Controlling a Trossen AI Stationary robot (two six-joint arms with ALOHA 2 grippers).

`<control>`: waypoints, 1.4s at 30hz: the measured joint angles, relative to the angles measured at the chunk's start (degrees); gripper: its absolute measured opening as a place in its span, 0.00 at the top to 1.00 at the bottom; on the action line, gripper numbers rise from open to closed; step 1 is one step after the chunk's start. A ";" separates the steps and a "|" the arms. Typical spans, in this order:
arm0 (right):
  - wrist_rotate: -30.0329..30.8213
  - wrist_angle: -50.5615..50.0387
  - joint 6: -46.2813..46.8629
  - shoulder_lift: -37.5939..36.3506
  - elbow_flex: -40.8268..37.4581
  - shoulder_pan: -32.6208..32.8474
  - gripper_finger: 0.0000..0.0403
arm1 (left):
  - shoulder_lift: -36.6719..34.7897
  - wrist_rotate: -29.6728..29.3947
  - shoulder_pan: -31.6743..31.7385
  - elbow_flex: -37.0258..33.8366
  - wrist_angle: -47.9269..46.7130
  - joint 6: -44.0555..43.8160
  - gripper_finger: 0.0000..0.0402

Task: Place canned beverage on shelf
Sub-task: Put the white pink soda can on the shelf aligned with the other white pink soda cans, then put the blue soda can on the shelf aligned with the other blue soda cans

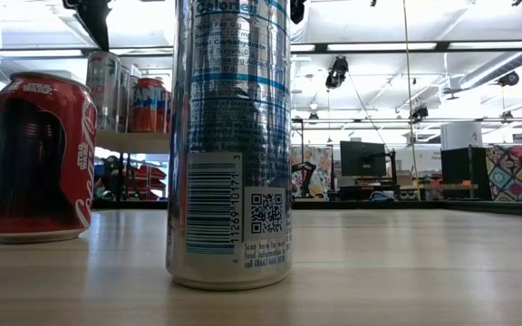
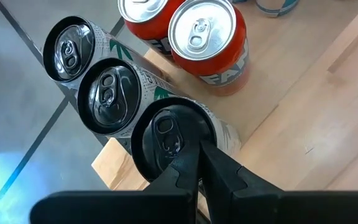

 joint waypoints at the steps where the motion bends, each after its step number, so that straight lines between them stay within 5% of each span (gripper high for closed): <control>1: 0.01 0.00 0.00 0.00 0.00 0.00 0.98 | -0.02 0.00 0.00 0.00 -0.01 -0.03 1.00; 20: 0.00 0.00 0.51 0.02 0.00 0.24 0.98 | -2.71 -3.13 -1.72 2.75 2.85 -5.26 1.00; 31: 0.01 -0.58 2.75 0.02 -1.33 2.98 0.98 | -8.62 -3.64 -12.69 1.54 11.86 -11.30 1.00; 42: 0.02 -4.50 10.99 0.04 -4.90 8.03 0.98 | -12.64 -8.26 -28.62 -11.23 25.70 -16.00 1.00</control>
